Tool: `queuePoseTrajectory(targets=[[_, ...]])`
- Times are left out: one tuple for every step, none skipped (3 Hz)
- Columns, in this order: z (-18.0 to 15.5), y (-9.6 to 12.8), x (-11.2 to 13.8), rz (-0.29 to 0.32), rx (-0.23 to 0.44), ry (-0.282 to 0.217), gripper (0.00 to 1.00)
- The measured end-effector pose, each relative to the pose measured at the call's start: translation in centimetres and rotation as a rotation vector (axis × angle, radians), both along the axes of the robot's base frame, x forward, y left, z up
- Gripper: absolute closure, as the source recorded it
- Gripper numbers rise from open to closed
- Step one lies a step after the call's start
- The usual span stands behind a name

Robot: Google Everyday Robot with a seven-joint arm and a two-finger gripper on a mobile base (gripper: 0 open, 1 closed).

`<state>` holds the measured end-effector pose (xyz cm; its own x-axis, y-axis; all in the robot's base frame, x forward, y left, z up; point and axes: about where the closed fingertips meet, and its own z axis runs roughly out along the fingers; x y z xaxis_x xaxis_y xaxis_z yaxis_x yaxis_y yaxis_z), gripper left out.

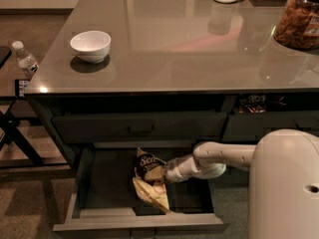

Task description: Place brown chip bag into middle drawer

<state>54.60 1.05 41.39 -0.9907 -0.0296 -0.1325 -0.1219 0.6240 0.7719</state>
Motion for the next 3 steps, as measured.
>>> queuePoseTrajectory(targets=[[0.00, 0.00, 0.00, 0.000, 0.000, 0.000, 0.35], [0.00, 0.01, 0.00, 0.000, 0.000, 0.000, 0.11], [0.00, 0.01, -0.01, 0.000, 0.000, 0.000, 0.00]])
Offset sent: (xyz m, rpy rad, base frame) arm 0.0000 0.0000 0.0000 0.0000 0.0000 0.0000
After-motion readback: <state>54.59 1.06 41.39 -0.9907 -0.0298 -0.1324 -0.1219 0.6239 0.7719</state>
